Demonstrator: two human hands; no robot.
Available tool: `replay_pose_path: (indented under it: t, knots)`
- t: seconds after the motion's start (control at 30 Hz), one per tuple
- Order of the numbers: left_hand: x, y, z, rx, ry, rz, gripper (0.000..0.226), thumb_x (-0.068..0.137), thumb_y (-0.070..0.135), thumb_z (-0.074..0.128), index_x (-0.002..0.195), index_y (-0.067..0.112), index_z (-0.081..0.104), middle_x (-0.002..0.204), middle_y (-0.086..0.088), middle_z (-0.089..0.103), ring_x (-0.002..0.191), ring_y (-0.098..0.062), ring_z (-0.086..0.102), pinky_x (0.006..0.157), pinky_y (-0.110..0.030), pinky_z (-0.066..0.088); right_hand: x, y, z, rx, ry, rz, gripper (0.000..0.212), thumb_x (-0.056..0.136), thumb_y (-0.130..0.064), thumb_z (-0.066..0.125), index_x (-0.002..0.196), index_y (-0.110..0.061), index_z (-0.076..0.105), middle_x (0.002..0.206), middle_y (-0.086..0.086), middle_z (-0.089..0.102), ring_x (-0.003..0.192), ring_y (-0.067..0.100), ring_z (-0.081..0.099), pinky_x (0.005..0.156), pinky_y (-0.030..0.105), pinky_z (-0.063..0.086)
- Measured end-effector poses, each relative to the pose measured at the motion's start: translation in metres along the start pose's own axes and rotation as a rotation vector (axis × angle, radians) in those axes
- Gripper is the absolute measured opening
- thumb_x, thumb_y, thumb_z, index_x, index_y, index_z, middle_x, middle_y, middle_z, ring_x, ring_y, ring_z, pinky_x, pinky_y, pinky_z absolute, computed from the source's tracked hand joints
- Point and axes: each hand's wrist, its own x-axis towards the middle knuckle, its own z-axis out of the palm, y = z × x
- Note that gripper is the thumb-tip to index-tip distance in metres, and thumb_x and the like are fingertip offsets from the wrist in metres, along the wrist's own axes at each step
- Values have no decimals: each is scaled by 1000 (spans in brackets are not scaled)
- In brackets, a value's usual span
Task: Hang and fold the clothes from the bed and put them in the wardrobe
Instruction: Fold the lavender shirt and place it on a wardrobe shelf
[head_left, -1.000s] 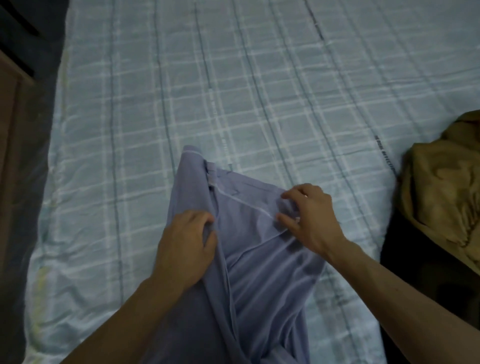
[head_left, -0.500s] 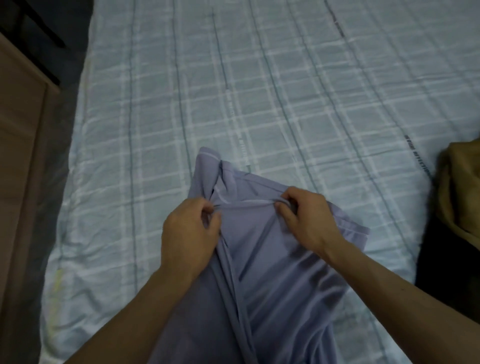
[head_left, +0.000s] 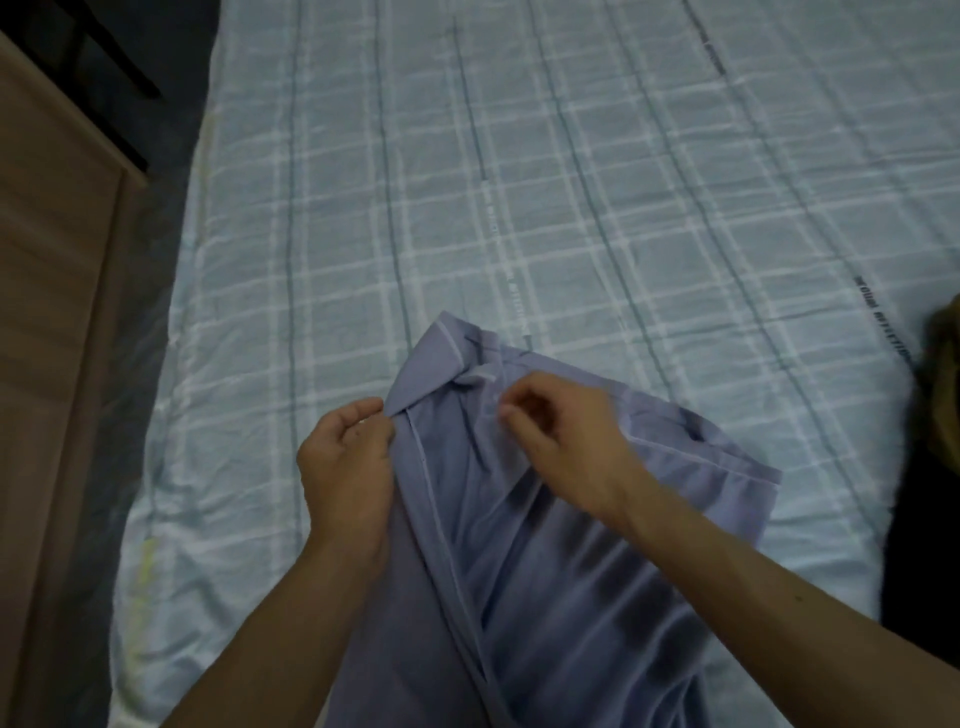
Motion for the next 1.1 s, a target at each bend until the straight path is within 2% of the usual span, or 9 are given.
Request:
replay_pose_path:
  t: [0.1, 0.17, 0.33, 0.43, 0.53, 0.67, 0.83, 1.03, 1.1]
  knots:
    - [-9, 4, -5, -11, -70, -1, 23, 89, -4, 53, 94, 6, 73, 88, -12, 75, 81, -25, 70, 74, -36, 59, 10, -14, 35, 287, -194, 361, 50, 75, -55, 71, 83, -6, 63, 69, 4, 66, 71, 20, 68, 78, 46, 59]
    - [-12, 4, -10, 45, -143, 59, 22, 90, -3, 55, 92, 7, 74, 87, -13, 75, 84, -32, 71, 77, -42, 59, 20, -22, 50, 475, -192, 506, 66, 72, -61, 73, 87, 2, 65, 74, 15, 65, 76, 27, 69, 81, 52, 58]
    - [-26, -3, -18, 196, -286, 241, 28, 91, -4, 56, 88, 15, 76, 80, -7, 74, 81, -37, 68, 73, -47, 57, 38, -38, 65, 832, -37, 618, 27, 76, -19, 83, 93, -9, 65, 97, 13, 71, 90, 30, 71, 83, 45, 59]
    - [-35, -12, -22, 209, -321, 299, 31, 90, -7, 57, 88, 18, 76, 75, -13, 71, 71, -43, 63, 61, -45, 53, 40, -42, 59, 771, 18, 641, 11, 82, -3, 75, 82, -8, 64, 93, 19, 70, 84, 31, 68, 81, 44, 59]
    - [-44, -15, -26, 215, -373, 326, 26, 93, 0, 59, 90, 21, 74, 78, -10, 70, 70, -34, 65, 59, -42, 52, 35, -41, 37, 622, 54, 472, 9, 83, 1, 71, 79, -2, 64, 79, 16, 62, 73, 24, 58, 70, 39, 51]
    - [-54, -13, -30, 212, -396, 393, 9, 97, 21, 61, 96, 22, 70, 79, 4, 70, 73, -11, 66, 66, -22, 52, 26, -38, -11, 483, 105, 293, 14, 74, -12, 76, 70, -12, 63, 70, 12, 54, 68, 20, 50, 64, 36, 42]
    - [-68, -13, -30, 303, -368, 465, 14, 97, 16, 60, 91, 25, 69, 75, 13, 67, 64, -2, 59, 61, -14, 47, 9, -30, -85, 376, 194, 187, 22, 69, -21, 74, 73, -2, 63, 73, 16, 55, 70, 23, 52, 66, 41, 46]
    - [-86, -30, -24, 612, -473, 660, 15, 94, 28, 59, 103, 23, 69, 91, 15, 65, 82, -8, 62, 70, -17, 49, -2, 11, -157, 252, 519, 245, 7, 72, -16, 72, 72, -20, 66, 68, 6, 59, 61, 17, 53, 58, 33, 42]
    - [-92, -43, -20, 772, -540, 719, 32, 91, 44, 51, 111, 25, 66, 103, 13, 63, 88, -3, 57, 78, -14, 44, -6, 28, -159, 253, 506, 344, 22, 71, -22, 76, 91, -21, 69, 76, 6, 65, 65, 17, 58, 61, 34, 47]
